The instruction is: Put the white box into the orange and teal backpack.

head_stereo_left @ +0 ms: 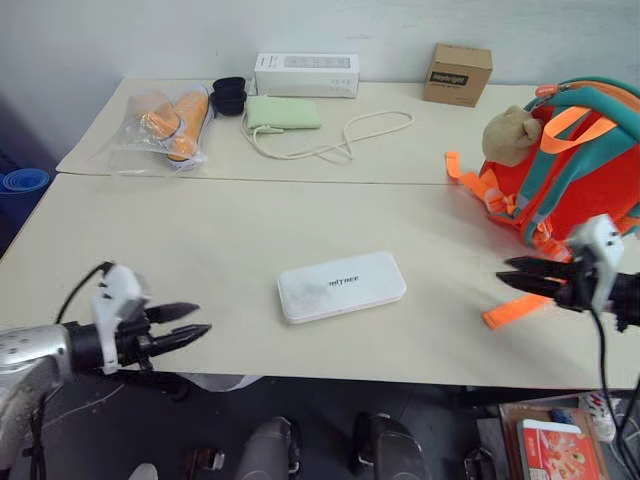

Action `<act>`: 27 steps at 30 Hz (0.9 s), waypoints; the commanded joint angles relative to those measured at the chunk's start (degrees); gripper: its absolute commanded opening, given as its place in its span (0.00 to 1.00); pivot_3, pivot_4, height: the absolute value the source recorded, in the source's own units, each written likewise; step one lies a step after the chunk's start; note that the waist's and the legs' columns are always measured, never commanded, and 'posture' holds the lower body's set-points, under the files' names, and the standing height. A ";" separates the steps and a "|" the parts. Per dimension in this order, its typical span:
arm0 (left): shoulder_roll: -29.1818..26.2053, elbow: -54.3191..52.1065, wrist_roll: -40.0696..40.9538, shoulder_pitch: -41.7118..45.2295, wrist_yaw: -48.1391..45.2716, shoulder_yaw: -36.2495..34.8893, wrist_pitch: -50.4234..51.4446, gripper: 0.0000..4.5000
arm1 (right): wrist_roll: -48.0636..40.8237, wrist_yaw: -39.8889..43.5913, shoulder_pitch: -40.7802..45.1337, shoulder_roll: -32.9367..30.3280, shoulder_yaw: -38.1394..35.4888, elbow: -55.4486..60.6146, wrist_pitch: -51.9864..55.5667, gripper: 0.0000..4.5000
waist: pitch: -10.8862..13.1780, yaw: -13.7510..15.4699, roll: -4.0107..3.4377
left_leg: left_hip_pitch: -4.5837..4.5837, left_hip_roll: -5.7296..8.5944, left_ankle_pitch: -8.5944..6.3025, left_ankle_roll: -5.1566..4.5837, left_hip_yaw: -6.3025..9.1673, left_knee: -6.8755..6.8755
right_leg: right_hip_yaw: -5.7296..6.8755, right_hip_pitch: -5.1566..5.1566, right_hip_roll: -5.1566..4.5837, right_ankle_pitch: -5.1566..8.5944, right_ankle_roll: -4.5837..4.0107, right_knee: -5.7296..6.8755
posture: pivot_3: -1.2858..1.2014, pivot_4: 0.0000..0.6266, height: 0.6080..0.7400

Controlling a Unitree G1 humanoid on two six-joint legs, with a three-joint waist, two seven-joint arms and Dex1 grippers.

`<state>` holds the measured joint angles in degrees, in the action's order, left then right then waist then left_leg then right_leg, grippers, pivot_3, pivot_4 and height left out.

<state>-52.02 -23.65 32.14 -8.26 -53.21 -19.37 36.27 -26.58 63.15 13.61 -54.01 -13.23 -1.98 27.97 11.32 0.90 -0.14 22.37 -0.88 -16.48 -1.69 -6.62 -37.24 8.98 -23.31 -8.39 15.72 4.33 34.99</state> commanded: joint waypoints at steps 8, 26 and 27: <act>4.39 7.03 -7.83 15.31 2.82 14.80 -3.20 0.01 | 9.30 -5.31 12.53 8.75 13.92 -3.21 -2.15 0.00 | 0.02 0.21 0.04 | 0.12 0.01 0.21 -0.32 -0.18 -0.05 | -0.10 -0.21 0.04 -0.02 -0.01 0.13 | 0.52 0.24 1.00; 16.38 19.83 -9.81 32.33 2.69 21.38 -3.90 0.01 | 7.73 -5.15 5.75 11.22 15.68 11.58 4.52 0.00 | 0.03 0.33 0.08 | 0.21 0.01 0.21 -0.41 -0.24 -0.25 | 0.01 -0.22 0.11 -0.10 0.13 0.17 | 0.52 0.24 1.00; 16.37 20.96 -10.11 32.77 2.39 21.51 -4.23 0.01 | 7.30 -5.51 5.02 11.21 15.28 12.65 5.23 0.00 | 0.03 0.23 0.09 | 0.18 0.01 0.21 -0.41 -0.25 -0.24 | 0.00 -0.22 0.11 -0.10 0.13 0.17 | 0.52 0.24 1.00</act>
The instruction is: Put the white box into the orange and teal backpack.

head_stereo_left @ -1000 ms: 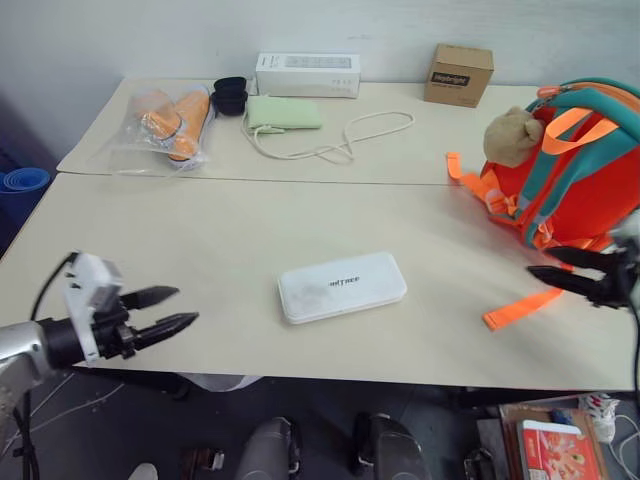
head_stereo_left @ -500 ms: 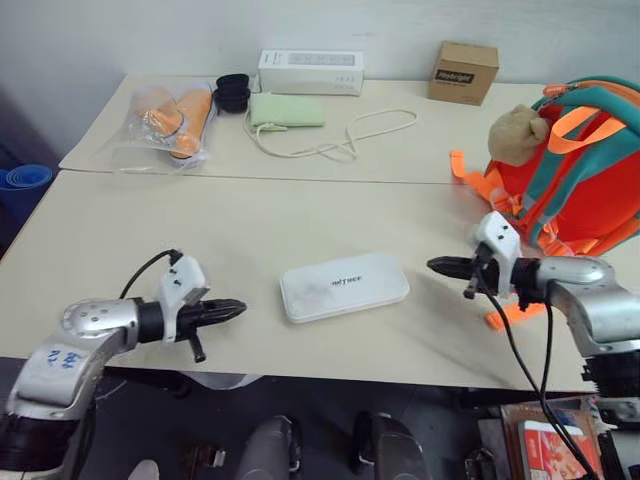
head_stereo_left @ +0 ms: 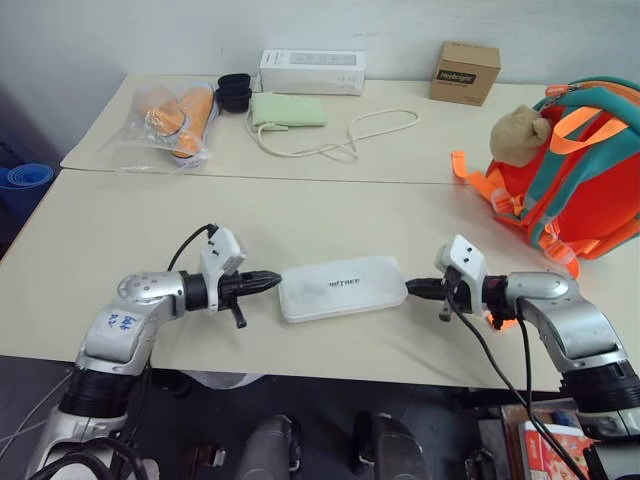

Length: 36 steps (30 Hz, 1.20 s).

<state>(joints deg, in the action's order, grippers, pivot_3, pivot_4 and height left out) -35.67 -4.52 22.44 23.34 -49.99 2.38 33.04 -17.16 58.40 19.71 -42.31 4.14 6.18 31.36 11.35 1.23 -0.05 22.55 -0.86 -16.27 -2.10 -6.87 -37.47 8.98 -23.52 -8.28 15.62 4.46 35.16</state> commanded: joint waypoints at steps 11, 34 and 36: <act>-9.54 6.45 -4.13 2.60 -9.32 0.54 -4.99 0.01 | -1.65 -3.32 -3.27 -0.59 -3.06 4.85 1.35 0.00 | 0.03 -0.53 0.07 | -0.01 -0.03 -0.01 0.01 -0.02 0.05 | 0.01 -0.04 0.02 0.00 0.00 -0.03 | 0.52 0.24 1.00; -6.09 13.41 -3.35 8.04 -10.31 -1.23 3.18 0.22 | -1.52 -2.38 -5.42 -1.59 -3.14 6.21 0.07 0.00 | 0.07 -0.26 0.16 | 0.14 -0.02 -0.08 -0.10 0.00 -0.17 | 0.04 -0.09 0.03 -0.01 0.02 0.05 | 0.52 0.24 1.00; -6.97 14.37 0.79 9.64 -10.89 -4.70 9.72 0.33 | -0.56 -2.71 -4.72 -1.71 -2.78 5.27 -1.06 0.00 | 0.09 -0.27 0.20 | 0.14 -0.02 -0.08 -0.10 0.00 -0.19 | 0.05 -0.08 0.03 -0.01 0.02 0.06 | 0.52 0.24 1.00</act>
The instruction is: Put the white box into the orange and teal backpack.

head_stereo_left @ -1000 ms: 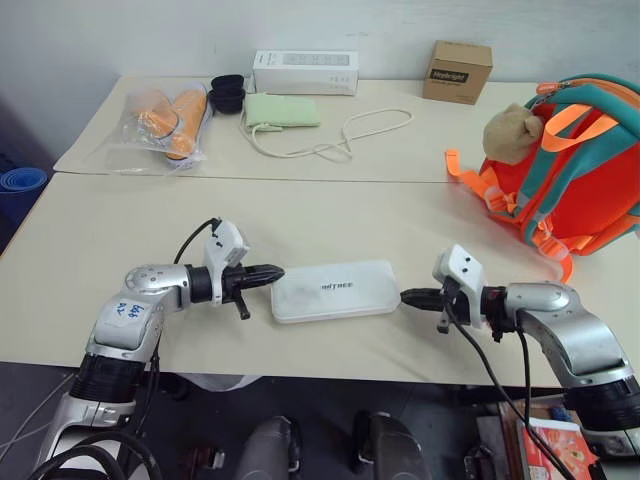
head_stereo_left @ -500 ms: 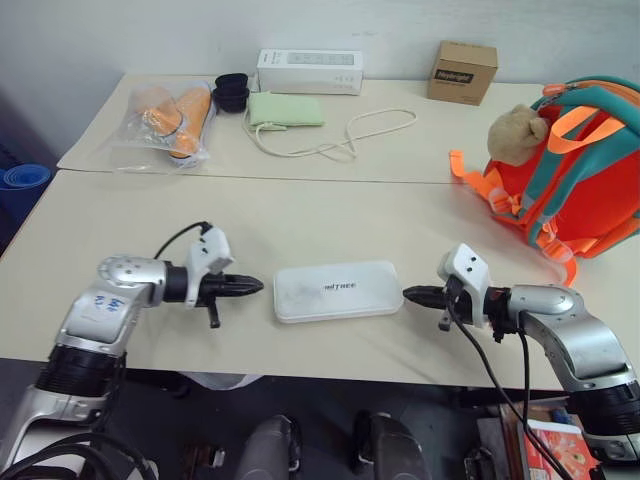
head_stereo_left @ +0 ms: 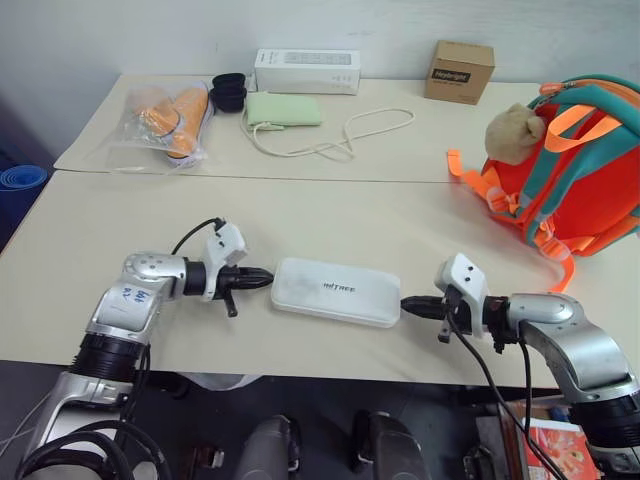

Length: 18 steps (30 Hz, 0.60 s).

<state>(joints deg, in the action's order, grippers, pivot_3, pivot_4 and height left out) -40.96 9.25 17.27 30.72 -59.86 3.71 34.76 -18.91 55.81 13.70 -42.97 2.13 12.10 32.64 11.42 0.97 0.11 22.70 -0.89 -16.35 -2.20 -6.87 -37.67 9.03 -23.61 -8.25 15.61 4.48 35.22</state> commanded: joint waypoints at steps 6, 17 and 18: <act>-7.57 -1.65 13.02 2.44 -6.84 -4.88 25.21 0.73 | 2.26 1.76 1.75 -1.93 0.35 -1.29 -4.34 0.00 | 0.06 -0.21 0.10 | 0.06 0.01 0.00 0.00 0.02 -0.09 | -0.03 -0.04 0.03 0.00 0.00 0.29 | 0.52 0.24 1.00; -2.55 10.62 13.93 11.37 1.23 -4.60 40.99 0.99 | 4.53 4.54 0.38 -3.56 1.90 -2.20 -8.21 0.00 | 0.10 0.21 0.18 | 0.29 0.02 0.00 -0.01 0.16 -0.42 | -0.17 -0.11 0.26 0.01 0.01 0.35 | 0.52 0.24 1.00; -1.93 11.58 13.77 11.94 1.42 -3.70 41.62 0.99 | 4.82 4.53 0.33 -3.52 2.03 -2.30 -8.53 0.00 | 0.10 0.21 0.18 | 0.30 0.02 0.00 0.00 0.15 -0.42 | -0.15 -0.12 0.29 0.00 0.01 0.43 | 0.52 0.24 1.00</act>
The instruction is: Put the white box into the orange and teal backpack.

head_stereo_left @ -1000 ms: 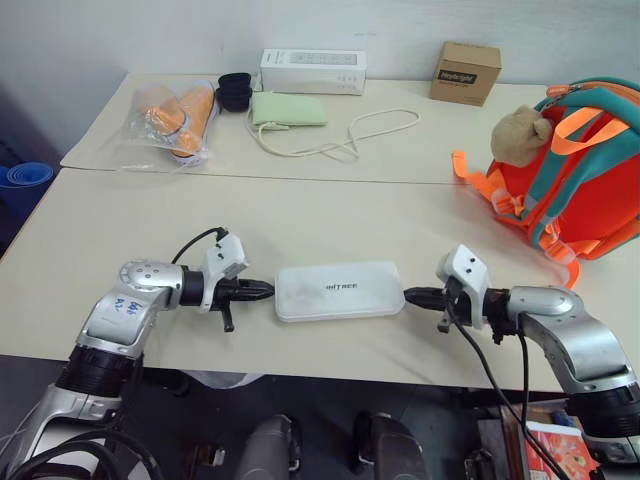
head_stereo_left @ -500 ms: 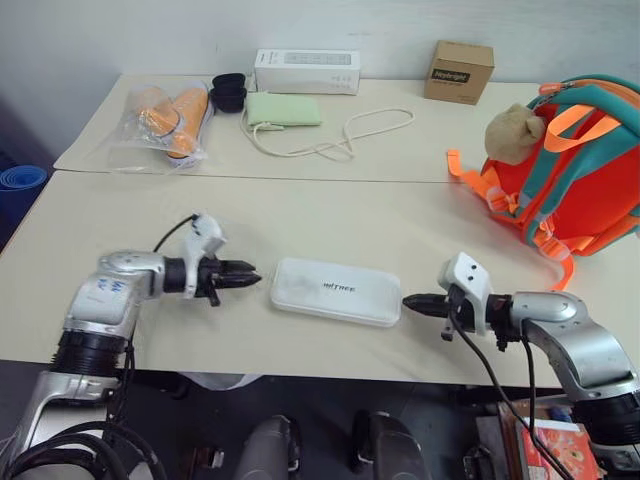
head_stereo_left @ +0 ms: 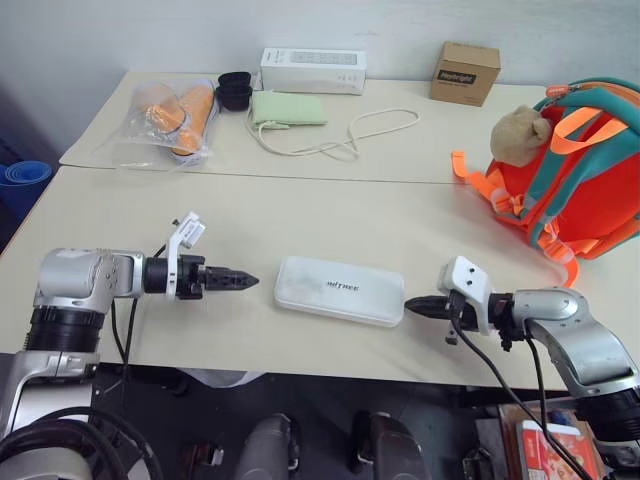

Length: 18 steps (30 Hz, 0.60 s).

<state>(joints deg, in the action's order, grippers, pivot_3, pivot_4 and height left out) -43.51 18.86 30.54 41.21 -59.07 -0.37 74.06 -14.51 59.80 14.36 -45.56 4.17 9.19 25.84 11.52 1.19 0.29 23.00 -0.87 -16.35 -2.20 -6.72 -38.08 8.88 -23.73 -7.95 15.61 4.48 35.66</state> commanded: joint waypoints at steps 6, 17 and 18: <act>6.56 8.84 0.18 6.13 2.37 2.32 5.80 0.99 | 1.41 -1.91 0.65 1.31 -0.12 -0.58 -1.79 0.00 | -0.03 0.23 0.05 | 0.00 0.00 0.03 -0.02 -0.02 -0.11 | 0.06 0.04 0.12 -0.02 0.04 -0.01 | 0.52 0.24 1.00; 16.75 9.88 1.40 9.99 2.69 5.36 8.63 0.99 | 1.49 -3.53 0.06 2.86 0.16 0.34 -1.44 0.00 | -0.04 0.21 0.07 | 0.00 0.03 0.03 -0.02 0.01 -0.17 | -0.18 0.09 0.10 -0.04 0.07 -0.01 | 0.52 0.24 1.00; 17.83 10.49 0.84 10.33 3.30 5.52 8.24 0.99 | 1.06 -3.74 0.33 3.29 0.05 0.30 -0.94 0.00 | -0.04 0.18 0.07 | 0.00 0.03 0.03 -0.02 0.01 -0.17 | -0.19 0.09 0.11 -0.05 0.08 -0.01 | 0.52 0.24 1.00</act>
<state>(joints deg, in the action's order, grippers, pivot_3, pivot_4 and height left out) -27.06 28.29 31.06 51.05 -56.43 3.69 81.86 -12.78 56.55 14.53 -42.94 4.20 8.44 24.86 11.48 1.37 0.36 23.00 -0.85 -16.32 -2.22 -6.72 -38.25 8.68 -23.63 -7.84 15.56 4.57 35.64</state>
